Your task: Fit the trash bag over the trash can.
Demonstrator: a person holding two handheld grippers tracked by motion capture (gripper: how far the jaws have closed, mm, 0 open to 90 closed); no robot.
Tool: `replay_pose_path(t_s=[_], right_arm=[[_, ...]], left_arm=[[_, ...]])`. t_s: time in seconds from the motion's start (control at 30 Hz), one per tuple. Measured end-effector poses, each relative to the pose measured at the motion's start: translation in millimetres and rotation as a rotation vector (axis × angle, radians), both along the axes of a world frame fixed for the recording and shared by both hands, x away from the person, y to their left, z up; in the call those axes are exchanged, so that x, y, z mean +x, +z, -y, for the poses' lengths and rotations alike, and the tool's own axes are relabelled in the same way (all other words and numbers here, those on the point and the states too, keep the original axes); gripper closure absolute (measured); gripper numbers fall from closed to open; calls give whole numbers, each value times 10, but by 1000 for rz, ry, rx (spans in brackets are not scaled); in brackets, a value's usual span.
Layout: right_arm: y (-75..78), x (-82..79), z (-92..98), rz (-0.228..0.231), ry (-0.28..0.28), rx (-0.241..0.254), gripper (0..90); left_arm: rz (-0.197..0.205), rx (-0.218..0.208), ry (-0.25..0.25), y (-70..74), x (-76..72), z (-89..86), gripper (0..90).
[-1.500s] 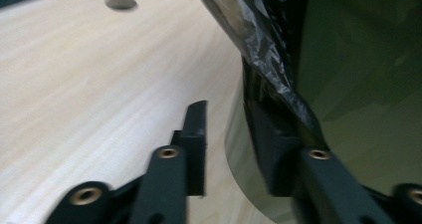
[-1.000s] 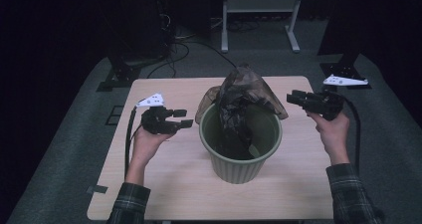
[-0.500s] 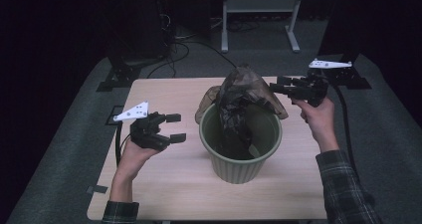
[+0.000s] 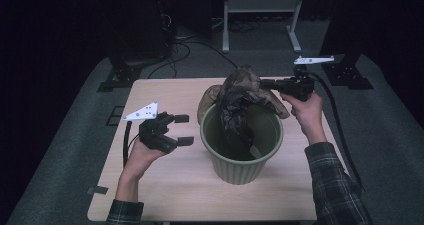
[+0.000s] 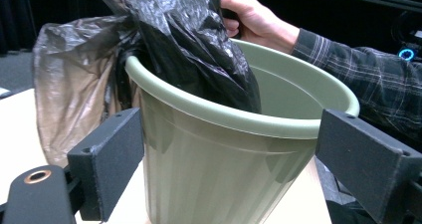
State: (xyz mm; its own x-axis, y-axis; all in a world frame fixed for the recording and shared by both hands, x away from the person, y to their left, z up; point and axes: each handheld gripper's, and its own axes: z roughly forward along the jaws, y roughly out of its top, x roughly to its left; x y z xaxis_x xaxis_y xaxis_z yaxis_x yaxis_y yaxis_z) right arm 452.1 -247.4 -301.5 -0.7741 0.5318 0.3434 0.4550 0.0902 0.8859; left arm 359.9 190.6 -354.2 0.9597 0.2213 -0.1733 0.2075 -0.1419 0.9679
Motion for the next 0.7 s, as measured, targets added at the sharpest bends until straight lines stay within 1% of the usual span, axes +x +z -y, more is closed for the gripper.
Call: replay_pose_path(t_s=[0.1, 0.2, 0.27, 0.33, 0.37, 0.43, 0.5, 0.57, 0.7], right_arm=[[53, -103, -18, 25, 19, 4, 900], [118, -258, -37, 62, 49, 2, 900], [168, -410, -60, 87, 86, 7, 900], [203, -551, -91, 112, 122, -1, 900], [215, -634, -114, 121, 139, -12, 900], [225, -747, -144, 137, 160, -30, 900], [220, -872, -170, 143, 190, -35, 900], [181, -1008, -199, 149, 219, -50, 900], [71, -1228, -209, 150, 247, -67, 900]], left_arm=[[0, 2, -4, 3, -6, 31, 103], [6, 2, -2, 23, -16, 43, 102], [7, -3, 2, 34, -27, 48, 102], [11, 0, 6, 45, -37, 49, 102], [13, -1, 5, 49, -41, 50, 102], [19, 0, 7, 62, -53, 52, 102], [21, -3, 6, 77, -73, 59, 102], [25, -4, 3, 91, -91, 65, 102], [34, -2, 1, 110, -111, 69, 102]])
